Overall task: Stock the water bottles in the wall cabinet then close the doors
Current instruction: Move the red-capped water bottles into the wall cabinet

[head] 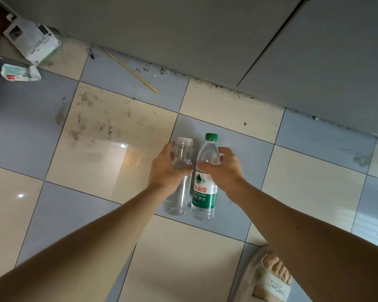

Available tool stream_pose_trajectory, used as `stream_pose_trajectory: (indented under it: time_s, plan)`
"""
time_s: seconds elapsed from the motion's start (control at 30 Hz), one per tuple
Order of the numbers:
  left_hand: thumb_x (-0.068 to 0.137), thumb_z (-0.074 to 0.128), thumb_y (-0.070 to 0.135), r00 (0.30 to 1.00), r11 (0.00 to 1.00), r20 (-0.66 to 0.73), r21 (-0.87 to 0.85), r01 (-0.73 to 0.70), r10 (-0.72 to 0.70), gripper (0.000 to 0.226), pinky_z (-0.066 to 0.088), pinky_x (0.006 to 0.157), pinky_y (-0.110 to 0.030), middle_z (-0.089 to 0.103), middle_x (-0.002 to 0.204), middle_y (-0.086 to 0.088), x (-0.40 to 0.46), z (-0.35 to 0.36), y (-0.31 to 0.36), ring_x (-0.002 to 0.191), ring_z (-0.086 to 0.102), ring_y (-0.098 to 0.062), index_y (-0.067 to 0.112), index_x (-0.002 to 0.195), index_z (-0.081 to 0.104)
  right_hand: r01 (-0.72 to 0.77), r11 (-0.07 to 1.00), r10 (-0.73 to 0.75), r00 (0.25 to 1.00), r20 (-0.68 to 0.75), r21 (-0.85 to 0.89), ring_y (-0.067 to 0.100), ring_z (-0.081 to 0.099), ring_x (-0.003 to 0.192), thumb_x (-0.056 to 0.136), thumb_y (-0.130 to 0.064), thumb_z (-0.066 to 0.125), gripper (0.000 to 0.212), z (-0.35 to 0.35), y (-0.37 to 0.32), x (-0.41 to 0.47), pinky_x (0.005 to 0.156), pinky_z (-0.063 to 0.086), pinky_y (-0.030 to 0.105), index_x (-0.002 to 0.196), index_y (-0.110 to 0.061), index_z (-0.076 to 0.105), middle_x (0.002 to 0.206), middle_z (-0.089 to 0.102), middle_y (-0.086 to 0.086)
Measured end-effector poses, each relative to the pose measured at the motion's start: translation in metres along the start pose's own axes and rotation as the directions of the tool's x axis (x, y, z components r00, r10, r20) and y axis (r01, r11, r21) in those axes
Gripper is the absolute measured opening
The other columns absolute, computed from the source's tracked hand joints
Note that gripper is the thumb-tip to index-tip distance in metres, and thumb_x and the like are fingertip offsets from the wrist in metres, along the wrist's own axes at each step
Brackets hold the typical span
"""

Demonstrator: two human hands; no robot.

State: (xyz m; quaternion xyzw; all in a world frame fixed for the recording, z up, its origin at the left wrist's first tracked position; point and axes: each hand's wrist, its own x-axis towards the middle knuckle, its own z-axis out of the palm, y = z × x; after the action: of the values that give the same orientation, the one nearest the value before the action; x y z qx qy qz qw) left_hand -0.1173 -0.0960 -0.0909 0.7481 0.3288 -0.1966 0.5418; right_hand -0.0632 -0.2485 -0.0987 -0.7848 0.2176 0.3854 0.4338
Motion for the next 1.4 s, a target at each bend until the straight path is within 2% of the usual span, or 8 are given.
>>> stream_pose_trajectory:
  time_s: [0.27,0.47,0.67,0.8,0.9,1.03,1.17,1.4]
  plan:
    - [0.077,0.086,0.018,0.964,0.983,-0.200,0.091,-0.159,0.175,0.062,0.043,0.084,-0.021,0.063,0.120,0.003,0.024,-0.041,0.063,0.106,0.057,-0.015,0.013,0.131,0.057,0.209,0.978,-0.209,0.975,-0.074,-0.010,0.021,0.061,0.108,0.077,-0.019,0.084,0.069,-0.024,-0.059,-0.020,0.085,0.057,0.035,0.138,-0.024,0.052,0.123,0.057,-0.001]
    - [0.070,0.091,0.017,0.915,0.960,-0.290,0.112,-0.257,0.279,0.061,0.038,0.075,-0.010,0.059,0.113,0.006,0.019,-0.048,0.073,0.099,0.056,-0.011,0.021,0.119,0.055,0.398,0.915,-0.402,0.897,-0.182,-0.061,0.019,0.053,0.120,0.079,-0.017,0.086,0.071,-0.036,-0.070,-0.040,0.104,0.049,0.035,0.140,-0.019,0.049,0.129,0.046,-0.009]
    - [0.068,0.093,0.012,0.913,0.932,-0.211,0.182,-0.313,0.348,0.057,0.044,0.080,-0.014,0.060,0.109,0.002,-0.005,-0.051,0.050,0.098,0.057,-0.017,0.026,0.107,0.054,0.460,0.875,-0.480,0.864,-0.154,-0.150,0.002,0.048,0.103,0.077,-0.015,0.087,0.064,-0.023,-0.037,-0.063,0.080,0.038,0.002,0.127,-0.029,0.049,0.127,0.044,-0.011]
    - [0.067,0.093,0.011,0.918,0.930,-0.171,0.163,-0.330,0.357,0.056,0.040,0.077,-0.001,0.062,0.111,0.003,-0.014,-0.054,0.041,0.098,0.057,-0.014,0.024,0.108,0.058,0.436,0.894,-0.447,0.882,-0.150,-0.100,0.008,0.052,0.110,0.077,-0.013,0.087,0.070,-0.017,-0.012,-0.074,0.086,0.039,0.005,0.126,-0.039,0.045,0.130,0.046,-0.011]
    - [0.067,0.094,0.012,0.931,0.940,-0.152,0.130,-0.314,0.332,0.058,0.040,0.079,-0.001,0.063,0.115,0.001,-0.011,-0.055,0.040,0.102,0.058,-0.014,0.023,0.111,0.059,0.422,0.904,-0.427,0.891,-0.156,-0.069,0.016,0.055,0.117,0.080,-0.015,0.085,0.070,-0.018,-0.011,-0.071,0.101,0.050,0.031,0.134,-0.034,0.046,0.134,0.051,-0.010]
    - [0.065,0.095,0.013,0.943,0.954,-0.151,0.094,-0.285,0.296,0.066,0.052,0.095,-0.030,0.062,0.119,-0.003,-0.009,-0.051,0.032,0.108,0.059,-0.020,0.017,0.120,0.059,0.382,0.924,-0.380,0.915,-0.137,-0.019,0.021,0.055,0.123,0.080,-0.019,0.086,0.081,-0.018,-0.009,-0.061,0.105,0.050,0.049,0.144,-0.035,0.039,0.132,0.050,-0.015]
    - [0.068,0.094,0.018,0.954,0.962,-0.135,0.090,-0.258,0.268,0.080,0.050,0.104,-0.045,0.056,0.131,-0.002,-0.008,-0.043,0.015,0.121,0.053,-0.021,0.019,0.135,0.051,0.364,0.931,-0.357,0.922,-0.149,0.024,0.017,0.056,0.120,0.078,-0.018,0.087,0.090,-0.010,0.006,-0.048,0.102,0.052,0.044,0.146,-0.040,0.034,0.121,0.050,-0.025]
    - [0.068,0.094,0.017,0.948,0.962,-0.239,-0.124,-0.242,0.208,0.076,0.054,0.096,-0.029,0.057,0.133,0.003,0.003,-0.029,-0.004,0.122,0.053,-0.013,0.033,0.128,0.051,0.318,0.945,-0.299,0.935,-0.190,0.076,0.003,0.061,0.099,0.068,-0.022,0.092,0.067,0.005,0.012,-0.014,0.070,0.045,0.015,0.105,-0.055,0.046,0.100,0.060,-0.026]
